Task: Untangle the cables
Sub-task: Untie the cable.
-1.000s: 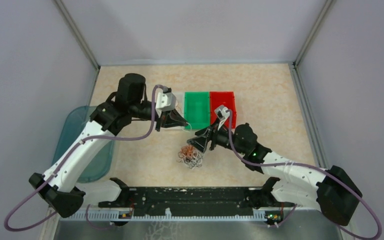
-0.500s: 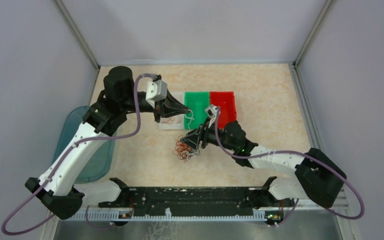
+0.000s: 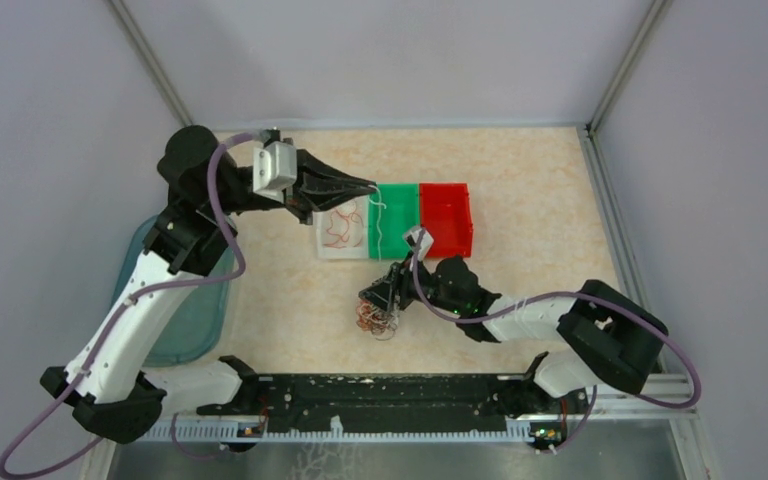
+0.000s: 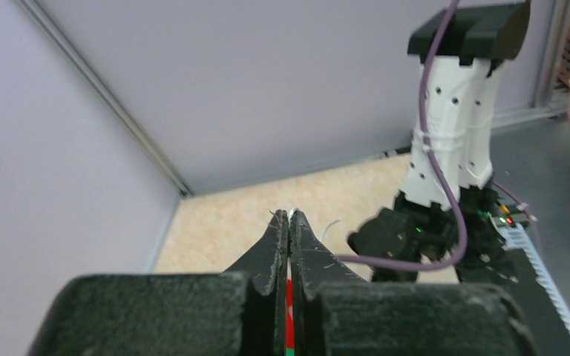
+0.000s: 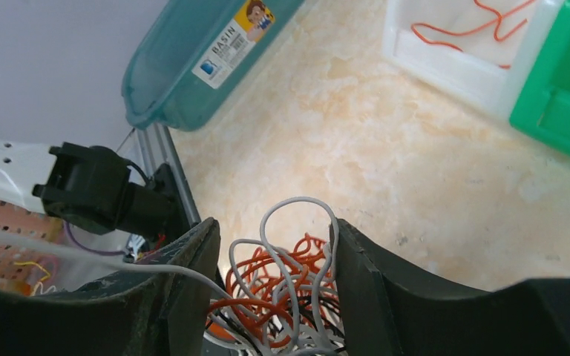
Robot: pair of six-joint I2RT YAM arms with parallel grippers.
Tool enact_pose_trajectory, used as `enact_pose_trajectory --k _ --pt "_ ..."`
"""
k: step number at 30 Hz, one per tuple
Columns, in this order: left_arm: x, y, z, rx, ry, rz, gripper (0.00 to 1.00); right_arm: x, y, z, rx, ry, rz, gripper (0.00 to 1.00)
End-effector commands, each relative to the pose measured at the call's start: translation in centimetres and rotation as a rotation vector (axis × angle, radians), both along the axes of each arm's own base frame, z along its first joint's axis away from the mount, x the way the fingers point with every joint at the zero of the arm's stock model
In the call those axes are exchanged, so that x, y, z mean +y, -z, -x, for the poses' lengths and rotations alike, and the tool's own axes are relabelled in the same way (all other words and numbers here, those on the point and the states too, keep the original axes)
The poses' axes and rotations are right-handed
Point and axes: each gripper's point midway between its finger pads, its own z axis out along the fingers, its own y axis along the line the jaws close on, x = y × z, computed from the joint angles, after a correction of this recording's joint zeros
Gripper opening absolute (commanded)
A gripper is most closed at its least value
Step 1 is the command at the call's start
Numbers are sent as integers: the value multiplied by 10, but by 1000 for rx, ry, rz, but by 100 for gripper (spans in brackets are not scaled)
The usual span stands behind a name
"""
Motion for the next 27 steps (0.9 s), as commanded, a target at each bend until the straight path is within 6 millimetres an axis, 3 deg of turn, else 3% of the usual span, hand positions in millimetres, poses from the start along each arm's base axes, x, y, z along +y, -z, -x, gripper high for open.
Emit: enact_pose_trajectory --k 1,8,17,23,27 --pt "18 -78 12 -228 -73 208 0 -3 -4 -1 -54 44 -44 57" --pt "42 -149 17 -424 -186 399 0 -11 11 5 -40 68 -33 57" --pt "84 -228 44 -838 -340 609 0 -27 35 11 -12 101 9 64" --pt "126 -271 48 -1069 -584 808 0 -34 42 13 -11 110 34 66" --pt "134 -277 53 -1106 -616 845 0 -37 43 13 -21 113 54 67"
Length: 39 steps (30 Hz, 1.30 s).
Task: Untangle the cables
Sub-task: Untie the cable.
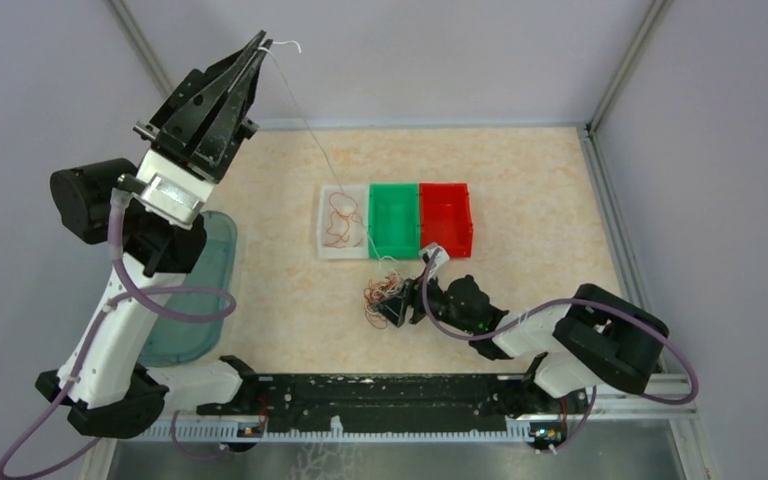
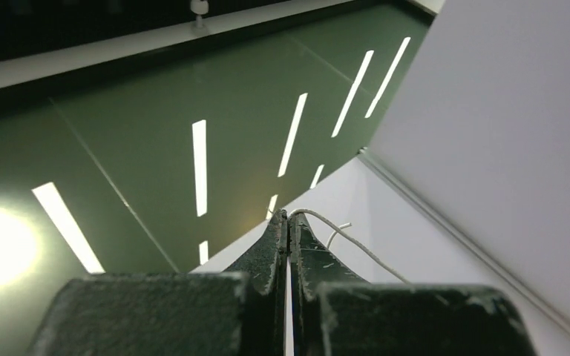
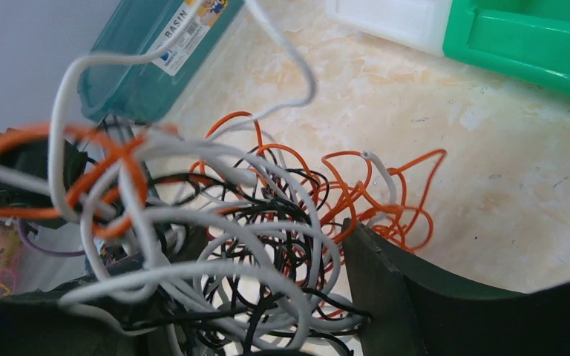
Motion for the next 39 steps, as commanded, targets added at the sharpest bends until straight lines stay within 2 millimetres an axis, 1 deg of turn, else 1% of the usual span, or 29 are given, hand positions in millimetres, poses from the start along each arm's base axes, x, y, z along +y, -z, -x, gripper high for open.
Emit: enact_pose_trajectory --k 1,2,4,5,6,8,10,11,13,16,19,24,32,36,39 --pt "45 -42 34 -183 -97 202 0 -5 0 1 -32 7 29 68" --pt "43 -40 35 -173 -74 189 0 -7 -1 1 -35 13 34 69" --pt "27 -26 27 -78 -27 87 0 -10 -8 -1 -60 25 43 72" --pt "18 -16 25 -39 -1 33 0 -11 -15 -1 -75 26 42 73" --pt "9 -3 25 -13 35 -27 0 -12 -22 -1 -92 22 41 74" --pt "-3 25 25 43 88 -113 0 -12 -37 0 -119 14 36 76" --pt "-13 50 24 83 119 -180 0 -12 -53 3 -145 -8 30 77" --pt "-15 58 22 96 124 -196 0 -12 -61 4 -155 -16 29 77" --pt "-17 66 19 116 118 -206 0 -14 -67 7 -165 -29 42 77" --pt "-16 67 15 131 107 -197 0 -20 -73 7 -173 -16 59 76" --pt "-16 65 18 127 116 -199 0 -25 -71 1 -176 24 86 72" --pt "-15 64 20 127 122 -197 0 -14 -71 -5 -184 6 94 71" --pt "-13 56 22 105 112 -187 0 5 -72 1 -180 -78 65 69" --pt "-12 53 21 89 103 -185 0 6 -67 6 -172 -96 73 69" --pt "-14 52 20 70 91 -188 0 1 -65 3 -156 -66 99 68"
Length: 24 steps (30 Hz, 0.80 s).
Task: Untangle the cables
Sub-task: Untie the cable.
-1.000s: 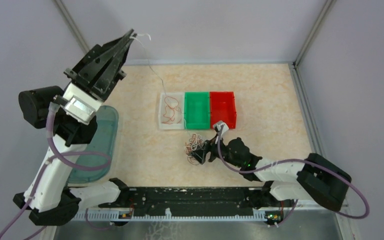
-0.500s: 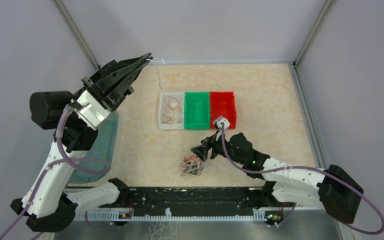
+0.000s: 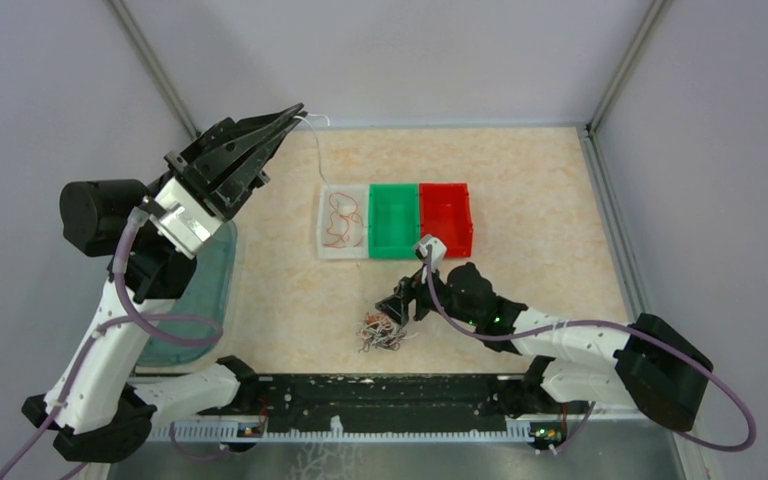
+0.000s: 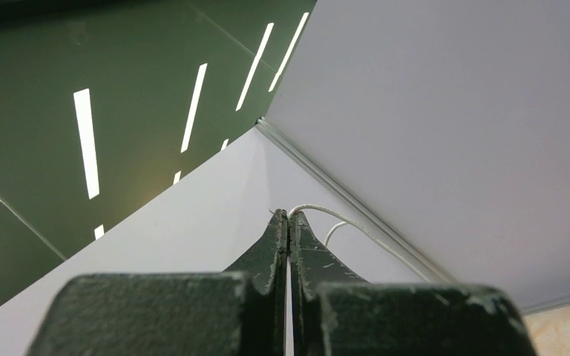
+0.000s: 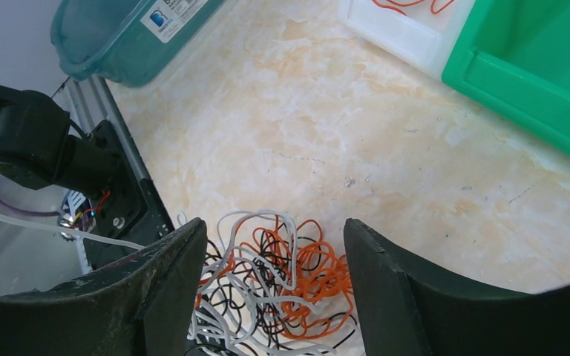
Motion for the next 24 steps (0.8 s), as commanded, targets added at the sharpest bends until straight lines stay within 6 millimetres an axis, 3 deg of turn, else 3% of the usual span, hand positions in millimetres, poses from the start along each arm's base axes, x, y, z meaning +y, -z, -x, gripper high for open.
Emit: enact_pose_trajectory --k 1,7,13,24 --pt "5 -14 11 -72 -7 16 0 7 -34 -6 -54 13 -48 68" --pt "4 -12 8 -78 -18 13 0 -15 -61 3 -110 31 -80 68" --pt "3 -12 7 -79 -17 13 0 -14 -53 19 -78 -39 -87 68" --pt "6 -20 11 -92 -14 27 0 8 -44 10 -83 -56 -45 67"
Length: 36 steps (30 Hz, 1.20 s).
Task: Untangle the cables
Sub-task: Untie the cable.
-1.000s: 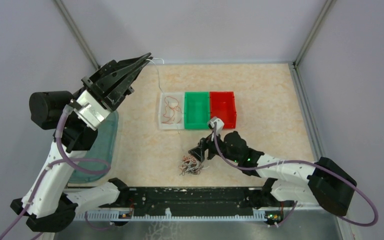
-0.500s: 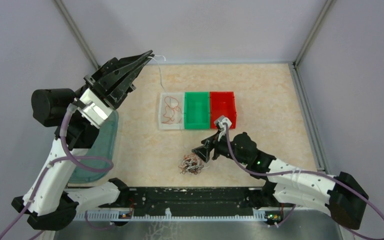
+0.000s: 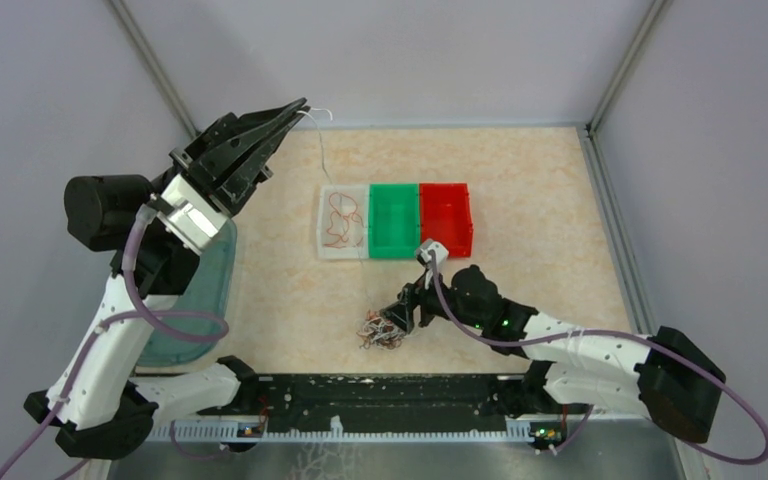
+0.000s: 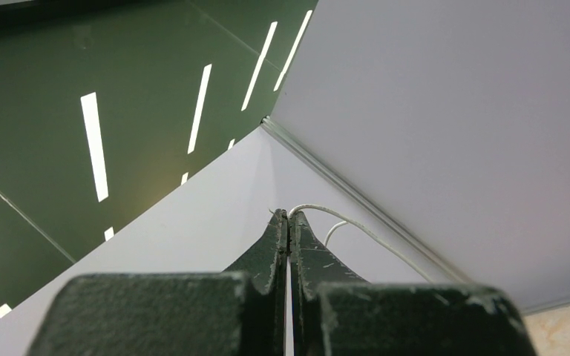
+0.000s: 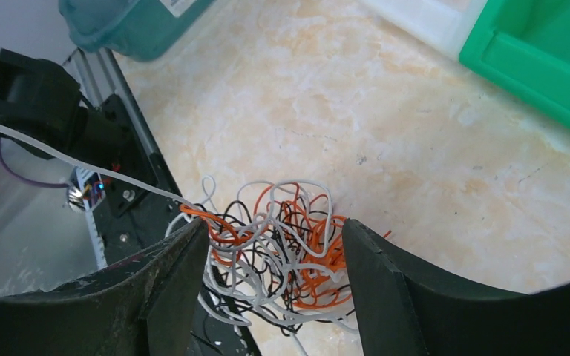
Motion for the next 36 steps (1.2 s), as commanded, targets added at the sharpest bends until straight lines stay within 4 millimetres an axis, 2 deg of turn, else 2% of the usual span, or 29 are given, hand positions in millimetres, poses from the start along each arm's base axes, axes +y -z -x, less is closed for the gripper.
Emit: enact_pose_trajectory --k 1,4,9,15,20,28,32,36 --pt "9 -20 17 -68 8 35 0 18 -29 -8 -74 -12 -48 67" --pt "10 -23 18 -69 11 41 0 18 -24 -19 -73 39 -20 66" --pt "10 -25 20 -67 26 45 0 19 -32 -35 -96 137 -32 64" --pt "10 -31 20 -62 35 53 0 48 -28 -29 -117 121 -18 63" --pt "12 -39 23 -77 35 67 0 67 -6 -26 -106 132 30 57" --pt "26 -79 38 -181 15 142 0 64 27 -35 -77 241 81 52" --pt "37 -107 47 -261 -18 197 0 59 37 -33 -61 252 83 52" --pt "40 -117 49 -309 -51 207 0 53 39 -30 -48 266 72 52"
